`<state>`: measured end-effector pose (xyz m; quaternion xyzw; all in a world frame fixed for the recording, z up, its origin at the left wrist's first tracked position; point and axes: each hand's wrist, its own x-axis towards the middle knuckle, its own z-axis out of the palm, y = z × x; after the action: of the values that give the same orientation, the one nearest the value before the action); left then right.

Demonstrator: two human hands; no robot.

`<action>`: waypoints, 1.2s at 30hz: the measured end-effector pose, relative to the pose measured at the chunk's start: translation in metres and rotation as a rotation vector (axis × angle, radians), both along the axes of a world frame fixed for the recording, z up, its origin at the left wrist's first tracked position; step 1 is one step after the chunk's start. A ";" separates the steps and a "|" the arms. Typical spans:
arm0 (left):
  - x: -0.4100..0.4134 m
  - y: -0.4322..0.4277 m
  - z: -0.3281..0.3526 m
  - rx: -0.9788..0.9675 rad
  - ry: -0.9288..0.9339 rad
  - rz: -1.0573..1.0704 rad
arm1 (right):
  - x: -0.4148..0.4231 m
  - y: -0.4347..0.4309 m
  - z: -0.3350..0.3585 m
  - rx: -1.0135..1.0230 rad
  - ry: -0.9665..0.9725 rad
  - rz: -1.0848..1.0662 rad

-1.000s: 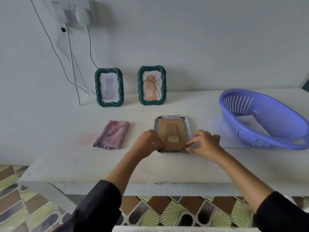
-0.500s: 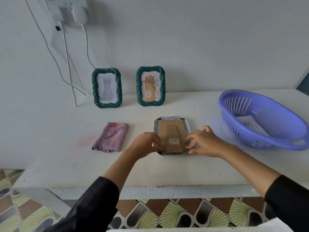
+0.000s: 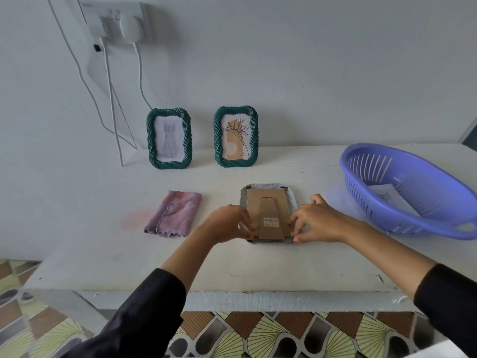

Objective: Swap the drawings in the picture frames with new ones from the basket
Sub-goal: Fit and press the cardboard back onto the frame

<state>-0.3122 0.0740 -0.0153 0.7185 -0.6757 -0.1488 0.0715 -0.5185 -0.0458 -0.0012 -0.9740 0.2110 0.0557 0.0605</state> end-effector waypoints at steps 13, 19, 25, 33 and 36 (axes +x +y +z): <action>0.002 -0.001 0.005 0.032 -0.042 -0.048 | 0.002 -0.008 -0.002 0.001 0.023 0.054; 0.003 -0.005 0.008 0.078 -0.069 -0.063 | 0.008 -0.006 0.001 -0.110 0.094 0.154; 0.002 -0.009 0.011 0.089 -0.104 -0.084 | 0.002 -0.004 -0.002 -0.359 0.041 0.338; -0.001 -0.011 0.010 0.044 -0.175 -0.107 | 0.001 -0.005 -0.023 -0.509 -0.120 0.328; -0.001 -0.012 0.007 0.019 -0.205 -0.116 | 0.000 -0.003 -0.029 -0.443 -0.169 0.258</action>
<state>-0.3135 0.0620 -0.0085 0.6902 -0.7185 -0.0848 -0.0138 -0.5185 -0.0490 -0.0299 -0.9835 0.0865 -0.0660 -0.1443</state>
